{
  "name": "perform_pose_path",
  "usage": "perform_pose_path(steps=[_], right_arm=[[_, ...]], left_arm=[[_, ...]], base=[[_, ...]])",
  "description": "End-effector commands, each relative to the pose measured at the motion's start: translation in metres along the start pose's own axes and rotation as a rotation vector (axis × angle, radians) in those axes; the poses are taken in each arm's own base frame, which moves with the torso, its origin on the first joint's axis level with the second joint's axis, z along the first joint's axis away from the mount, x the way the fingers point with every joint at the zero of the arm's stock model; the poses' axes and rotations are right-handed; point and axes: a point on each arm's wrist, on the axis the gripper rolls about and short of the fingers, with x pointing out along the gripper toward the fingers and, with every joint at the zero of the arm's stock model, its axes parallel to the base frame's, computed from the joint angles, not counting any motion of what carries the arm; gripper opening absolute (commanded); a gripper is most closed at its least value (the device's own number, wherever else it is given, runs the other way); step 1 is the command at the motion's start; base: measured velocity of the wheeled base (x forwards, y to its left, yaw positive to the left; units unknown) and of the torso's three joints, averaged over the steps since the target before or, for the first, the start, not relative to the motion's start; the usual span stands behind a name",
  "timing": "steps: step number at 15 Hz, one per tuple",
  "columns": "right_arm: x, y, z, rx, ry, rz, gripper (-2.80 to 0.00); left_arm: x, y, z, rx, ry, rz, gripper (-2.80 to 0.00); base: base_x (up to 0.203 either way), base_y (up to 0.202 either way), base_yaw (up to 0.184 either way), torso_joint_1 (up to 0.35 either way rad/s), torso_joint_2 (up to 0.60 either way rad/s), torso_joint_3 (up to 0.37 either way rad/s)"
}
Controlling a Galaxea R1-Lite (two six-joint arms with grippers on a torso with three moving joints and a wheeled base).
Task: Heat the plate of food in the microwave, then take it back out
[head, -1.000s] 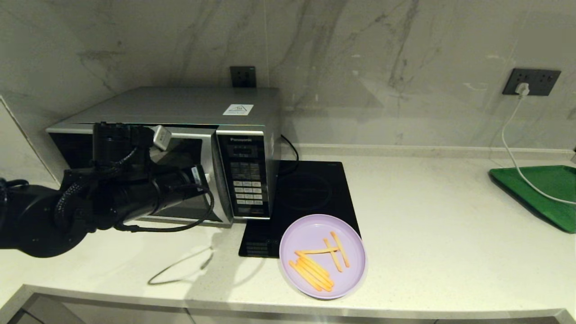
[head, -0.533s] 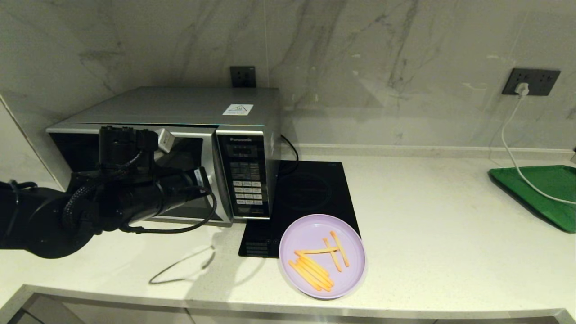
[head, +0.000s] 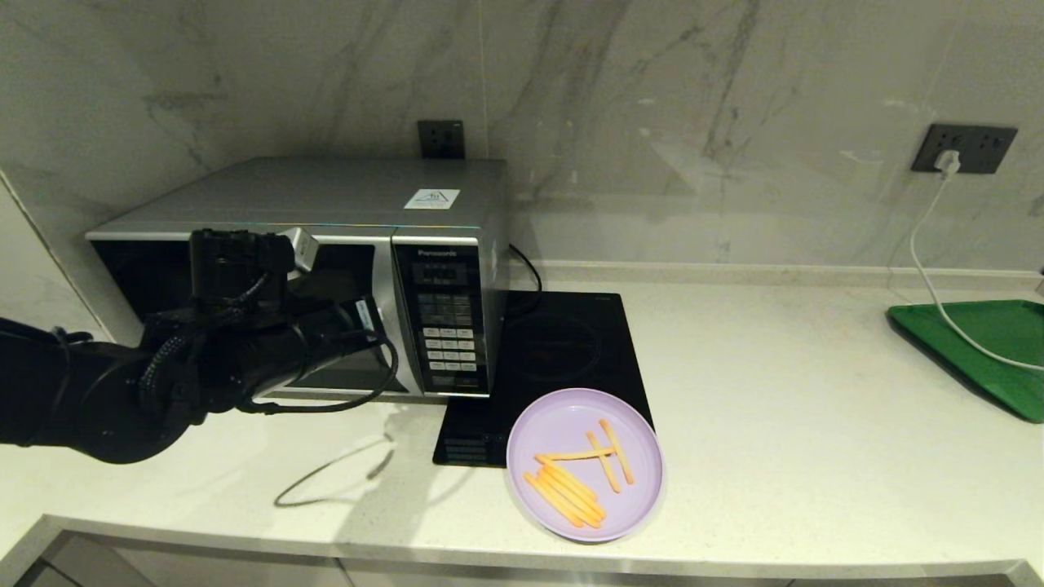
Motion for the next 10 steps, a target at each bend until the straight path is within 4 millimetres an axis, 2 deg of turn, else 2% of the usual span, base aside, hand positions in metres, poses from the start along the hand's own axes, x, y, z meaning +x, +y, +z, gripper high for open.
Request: perform_pose_path(steps=[1, 4, 8, 10], right_arm=[[0.000, 0.000, 0.000, 0.000, 0.002, 0.000, -2.80], [0.000, 0.000, 0.000, 0.000, 0.002, 0.000, -2.80], [0.000, 0.000, 0.000, 0.000, 0.002, 0.000, -2.80], [0.000, 0.000, 0.000, 0.000, 0.002, 0.000, -2.80]], left_arm=[[0.009, 0.002, -0.006, 0.005, -0.001, 0.018, -2.80], [-0.003, 0.001, -0.001, -0.003, -0.021, 0.008, -2.80], [-0.040, 0.004, 0.000, -0.001, -0.034, -0.008, -2.80], [-0.064, 0.006, 0.002, 0.000, -0.053, -0.015, -2.80]], base=[[0.000, 0.000, 0.000, 0.000, 0.00, 0.000], [0.000, 0.000, 0.000, 0.000, 0.00, 0.000], [0.000, 0.000, 0.000, 0.000, 0.00, 0.000], [0.000, 0.000, 0.000, 0.000, 0.00, 0.000]])
